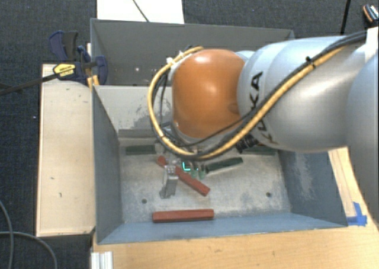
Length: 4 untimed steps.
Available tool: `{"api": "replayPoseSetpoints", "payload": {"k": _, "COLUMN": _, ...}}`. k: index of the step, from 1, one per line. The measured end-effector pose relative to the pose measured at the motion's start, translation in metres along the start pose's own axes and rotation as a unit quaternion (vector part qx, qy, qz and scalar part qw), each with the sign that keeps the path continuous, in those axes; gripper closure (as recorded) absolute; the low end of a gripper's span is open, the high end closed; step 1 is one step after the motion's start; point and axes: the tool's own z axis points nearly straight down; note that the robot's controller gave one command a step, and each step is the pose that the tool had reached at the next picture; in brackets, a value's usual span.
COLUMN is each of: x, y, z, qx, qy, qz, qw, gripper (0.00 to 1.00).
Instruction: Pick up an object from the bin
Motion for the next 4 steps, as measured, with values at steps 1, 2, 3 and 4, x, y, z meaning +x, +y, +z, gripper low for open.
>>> {"api": "replayPoseSetpoints", "payload": {"k": 1, "x": -0.029, "y": -0.076, "z": 0.027, "qx": 0.002, "qy": -0.0025, "qz": 0.008, "qw": 1.0000, "gripper": 0.00}}
{"api": "replayPoseSetpoints", "payload": {"k": 2, "x": -0.036, "y": -0.100, "z": 0.130, "qx": 0.001, "qy": 0.0000, "qz": 0.023, "qw": 0.9997, "gripper": 0.00}}
{"api": "replayPoseSetpoints", "payload": {"k": 3, "x": -0.037, "y": -0.098, "z": 0.125, "qx": -0.001, "qy": -0.0037, "qz": 0.025, "qw": 0.9997, "gripper": 1.00}}
{"api": "replayPoseSetpoints", "payload": {"k": 4, "x": -0.037, "y": -0.098, "z": 0.125, "qx": -0.001, "qy": -0.0036, "qz": 0.026, "qw": 0.9996, "gripper": 0.00}}
